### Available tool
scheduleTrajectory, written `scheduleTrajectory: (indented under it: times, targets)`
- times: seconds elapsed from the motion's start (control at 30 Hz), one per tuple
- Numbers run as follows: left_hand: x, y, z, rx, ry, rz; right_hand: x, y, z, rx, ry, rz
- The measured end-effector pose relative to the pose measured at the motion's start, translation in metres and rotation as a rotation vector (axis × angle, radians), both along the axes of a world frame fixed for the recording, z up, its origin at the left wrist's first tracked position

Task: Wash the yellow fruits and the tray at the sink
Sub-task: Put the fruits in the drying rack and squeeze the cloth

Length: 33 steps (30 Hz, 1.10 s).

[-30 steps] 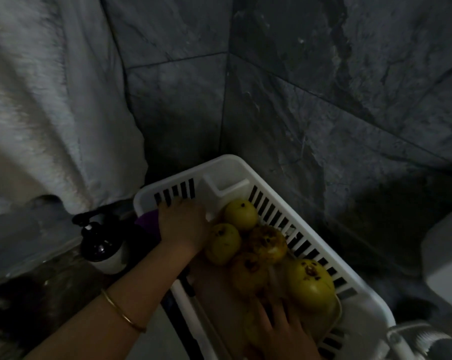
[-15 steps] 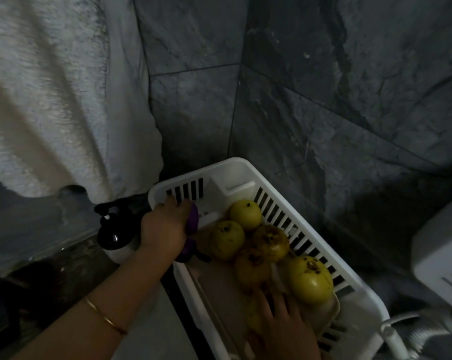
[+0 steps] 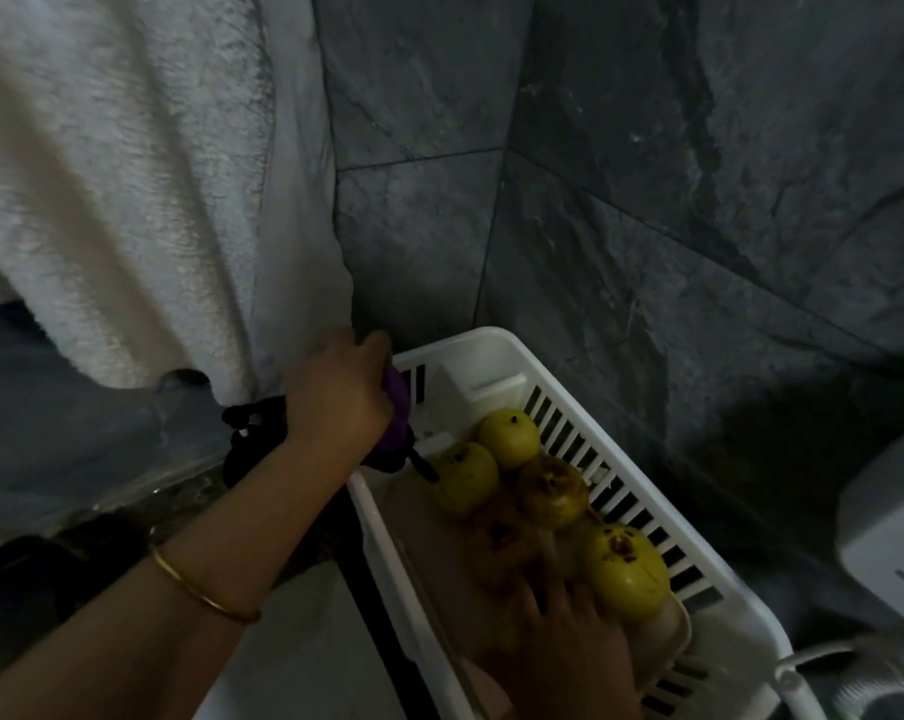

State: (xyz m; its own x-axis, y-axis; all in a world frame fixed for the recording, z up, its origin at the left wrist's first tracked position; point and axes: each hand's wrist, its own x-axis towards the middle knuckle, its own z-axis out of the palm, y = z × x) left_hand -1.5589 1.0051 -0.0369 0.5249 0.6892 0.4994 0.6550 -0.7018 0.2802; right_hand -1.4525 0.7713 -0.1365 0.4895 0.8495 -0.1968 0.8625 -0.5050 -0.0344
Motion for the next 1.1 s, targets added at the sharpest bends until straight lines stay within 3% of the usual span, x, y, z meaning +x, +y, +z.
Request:
scheduleTrajectory:
  times: [0.23,0.5,0.63,0.8,0.97,1.1]
  targets:
    - [-0.016,-0.01,0.002,-0.064,-0.012,0.095,-0.014,0.093,0.01,0.267,-0.092,0.268]
    - [-0.041,-0.027,-0.002,-0.041,-0.156,0.108,-0.01,0.177,-0.005,-0.137,-0.111,0.48]
    - [-0.047,-0.026,-0.004,-0.057,-0.178,0.089,-0.012,0.192,-0.002,-0.182,-0.207,0.52]
    - [-0.044,-0.026,-0.007,-0.075,-0.167,0.091,-0.012,0.191,-0.004,-0.39,-0.34,0.539]
    - [-0.04,-0.025,-0.004,-0.076,-0.158,0.084,-0.012,0.184,0.001,-0.312,-0.217,0.54]
    - [-0.034,-0.025,-0.005,-0.067,-0.154,0.095,-0.015,0.178,0.002,-0.481,-0.228,0.667]
